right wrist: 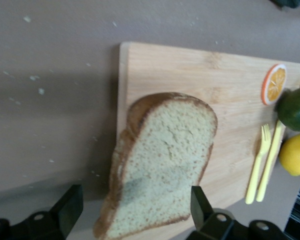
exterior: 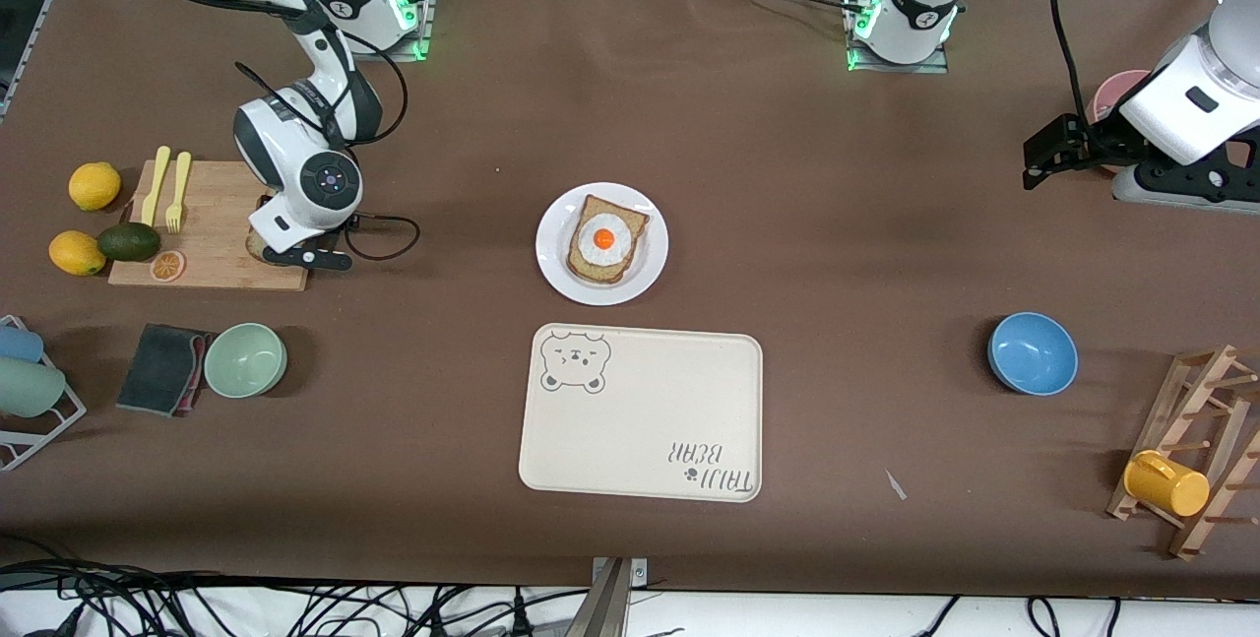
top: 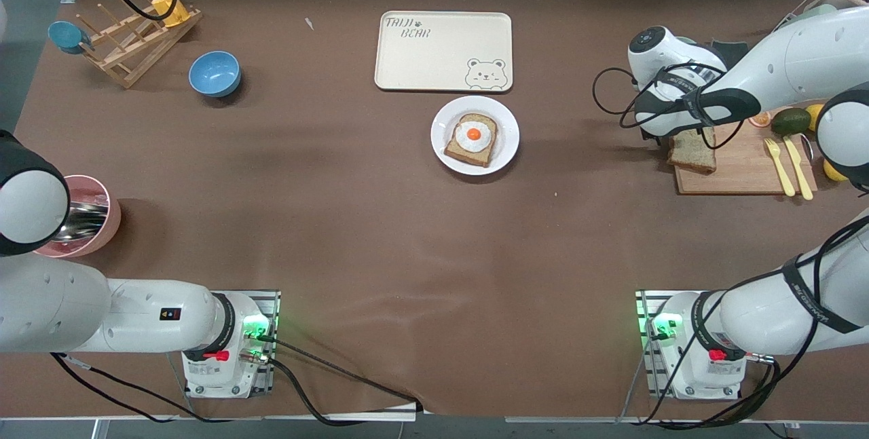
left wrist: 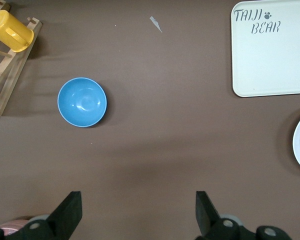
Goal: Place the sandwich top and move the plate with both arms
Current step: 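Move the right gripper down over the bread slice on the board, then close the right gripper on the bread slice and lift it, then carry the bread slice with the right gripper to the egg plate, then lower the bread onto the egg toast and open the right gripper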
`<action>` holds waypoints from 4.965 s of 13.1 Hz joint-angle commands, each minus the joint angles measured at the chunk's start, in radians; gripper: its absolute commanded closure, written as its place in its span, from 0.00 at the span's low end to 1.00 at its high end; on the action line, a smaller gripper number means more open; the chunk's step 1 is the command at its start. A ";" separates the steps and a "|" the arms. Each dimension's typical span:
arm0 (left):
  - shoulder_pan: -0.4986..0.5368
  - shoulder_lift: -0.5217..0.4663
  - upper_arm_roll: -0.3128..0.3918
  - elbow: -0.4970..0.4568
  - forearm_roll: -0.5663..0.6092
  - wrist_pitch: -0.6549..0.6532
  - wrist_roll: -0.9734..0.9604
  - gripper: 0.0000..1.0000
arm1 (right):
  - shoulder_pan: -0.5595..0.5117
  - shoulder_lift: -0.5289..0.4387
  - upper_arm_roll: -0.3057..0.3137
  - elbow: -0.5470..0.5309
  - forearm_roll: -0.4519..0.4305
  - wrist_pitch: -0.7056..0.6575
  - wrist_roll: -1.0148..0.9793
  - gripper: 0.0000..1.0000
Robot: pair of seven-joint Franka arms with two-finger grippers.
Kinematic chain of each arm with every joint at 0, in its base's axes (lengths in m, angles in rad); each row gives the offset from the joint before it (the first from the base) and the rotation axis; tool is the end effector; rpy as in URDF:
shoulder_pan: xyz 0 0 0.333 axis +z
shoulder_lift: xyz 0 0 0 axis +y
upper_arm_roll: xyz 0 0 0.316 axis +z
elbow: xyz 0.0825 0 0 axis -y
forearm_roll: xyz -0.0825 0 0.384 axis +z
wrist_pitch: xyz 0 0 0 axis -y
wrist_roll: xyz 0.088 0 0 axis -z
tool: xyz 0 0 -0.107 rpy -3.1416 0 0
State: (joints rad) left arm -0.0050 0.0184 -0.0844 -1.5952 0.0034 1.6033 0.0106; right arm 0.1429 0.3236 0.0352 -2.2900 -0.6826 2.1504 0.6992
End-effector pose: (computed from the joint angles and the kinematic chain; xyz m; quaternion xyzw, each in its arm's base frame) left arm 0.5602 -0.0494 0.6056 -0.9987 0.0500 0.0051 0.0011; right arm 0.4792 0.0605 0.1856 0.9503 -0.0018 -0.0991 0.2952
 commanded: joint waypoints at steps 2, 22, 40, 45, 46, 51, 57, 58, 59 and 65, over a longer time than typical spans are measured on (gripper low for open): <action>-0.003 0.011 -0.005 0.031 0.030 -0.023 -0.011 0.00 | 0.000 -0.005 0.002 -0.006 -0.040 -0.035 0.019 0.13; -0.003 0.011 -0.012 0.031 0.032 -0.025 -0.009 0.00 | 0.000 0.080 0.006 0.018 -0.063 -0.032 0.114 0.63; -0.003 0.011 -0.012 0.031 0.032 -0.023 -0.008 0.00 | 0.217 0.011 0.258 0.550 0.270 -0.558 0.089 1.00; -0.003 0.011 -0.012 0.031 0.032 -0.025 -0.006 0.00 | 0.515 0.347 0.169 1.104 0.293 -0.763 0.175 1.00; -0.003 0.011 -0.012 0.031 0.032 -0.025 -0.006 0.00 | 0.535 0.420 0.167 1.232 0.314 -0.797 0.187 1.00; -0.003 0.011 -0.012 0.031 0.032 -0.025 -0.006 0.00 | 0.550 0.636 0.160 1.455 0.463 -0.782 0.437 1.00; -0.003 0.011 -0.012 0.032 0.033 -0.025 -0.008 0.00 | 0.580 0.719 0.166 1.507 0.522 -0.771 0.583 1.00; -0.003 0.011 -0.012 0.032 0.032 -0.023 -0.008 0.00 | 0.580 0.726 0.170 1.509 0.522 -0.770 0.583 1.00; -0.003 0.011 -0.012 0.031 0.033 -0.025 -0.006 0.00 | 0.587 0.727 0.170 1.508 0.519 -0.771 0.583 1.00; -0.003 0.011 -0.012 0.032 0.033 -0.025 -0.006 0.00 | 0.609 0.703 0.181 1.451 0.462 -0.745 0.530 0.06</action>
State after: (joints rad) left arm -0.0048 0.0197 -0.0927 -1.5921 0.0034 1.6003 0.0106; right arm 0.7518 1.0332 0.2054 -0.8475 -0.2042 1.4086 1.2443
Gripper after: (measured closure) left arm 0.000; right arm 0.714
